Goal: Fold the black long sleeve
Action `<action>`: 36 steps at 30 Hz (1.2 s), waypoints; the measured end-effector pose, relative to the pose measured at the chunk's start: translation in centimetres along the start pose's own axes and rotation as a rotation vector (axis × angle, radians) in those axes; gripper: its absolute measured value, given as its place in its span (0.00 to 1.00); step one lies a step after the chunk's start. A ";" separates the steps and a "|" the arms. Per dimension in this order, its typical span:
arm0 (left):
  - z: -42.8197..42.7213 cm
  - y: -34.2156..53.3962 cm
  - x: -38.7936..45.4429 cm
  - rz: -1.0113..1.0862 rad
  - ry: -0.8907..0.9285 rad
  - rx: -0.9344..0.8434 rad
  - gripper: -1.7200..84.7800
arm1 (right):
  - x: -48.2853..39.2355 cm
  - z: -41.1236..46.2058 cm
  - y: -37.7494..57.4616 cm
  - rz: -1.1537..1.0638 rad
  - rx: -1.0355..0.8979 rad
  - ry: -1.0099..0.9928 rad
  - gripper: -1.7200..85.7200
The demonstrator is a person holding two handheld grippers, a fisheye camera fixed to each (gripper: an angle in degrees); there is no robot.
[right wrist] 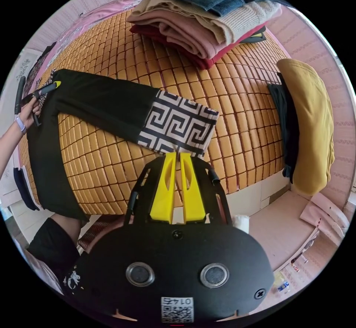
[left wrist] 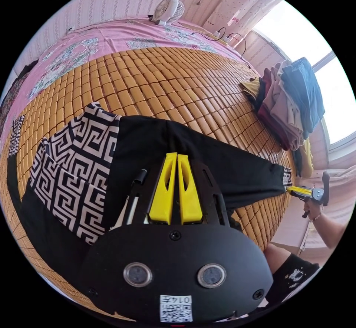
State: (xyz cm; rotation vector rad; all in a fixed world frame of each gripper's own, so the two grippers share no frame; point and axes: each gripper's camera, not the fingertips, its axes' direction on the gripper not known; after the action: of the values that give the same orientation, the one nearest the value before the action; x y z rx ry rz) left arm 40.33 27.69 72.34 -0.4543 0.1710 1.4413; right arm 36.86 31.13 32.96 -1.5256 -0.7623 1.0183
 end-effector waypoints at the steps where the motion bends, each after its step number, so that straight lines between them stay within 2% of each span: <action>1: -0.2 0.0 -0.2 -0.023 0.013 -0.005 0.01 | 0.0 -0.2 0.2 0.008 -0.011 -0.016 0.04; 4: -1.1 -0.2 -0.7 -0.072 0.051 -0.010 0.01 | 0.3 -1.9 0.5 0.087 0.103 0.033 0.07; 7: -3.0 -0.5 -0.4 -0.035 -0.003 0.092 0.04 | 1.6 -2.0 -0.1 0.223 0.202 0.060 0.13; 10: -2.5 -1.3 -0.9 -0.062 -0.024 0.074 0.09 | 3.0 0.5 -1.0 0.328 0.146 -0.034 0.13; 11: -1.3 -1.7 -1.4 -0.074 -0.013 -0.007 0.09 | 3.0 0.8 -1.0 0.336 0.146 -0.039 0.13; 13: -1.3 -1.4 -1.7 -0.048 -0.032 0.012 0.07 | 2.6 0.7 -0.6 0.317 0.194 -0.041 0.06; 16: -1.6 -1.2 -2.8 -0.103 0.026 -0.019 0.03 | 2.2 0.7 -0.6 0.302 0.197 -0.048 0.04; 22: -2.1 -1.5 -3.5 -0.111 -0.035 0.017 0.01 | 1.8 1.1 -1.7 0.302 0.221 -0.052 0.03; 29: -2.5 0.0 -5.4 -0.156 0.104 0.005 0.06 | 1.0 1.7 -2.1 0.310 0.224 -0.057 0.06; 32: -5.0 2.4 -6.4 -0.177 0.179 0.091 0.08 | 1.2 0.9 -1.3 0.358 0.252 -0.075 0.07; 36: -9.6 7.2 -7.3 -0.163 0.188 0.201 0.07 | 0.8 -0.3 0.3 0.433 0.240 -0.034 0.08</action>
State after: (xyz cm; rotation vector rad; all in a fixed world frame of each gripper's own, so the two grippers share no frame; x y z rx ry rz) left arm 33.82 17.62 65.04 -0.4284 0.4171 1.2071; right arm 37.42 31.65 32.51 -1.4951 -0.3183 1.4031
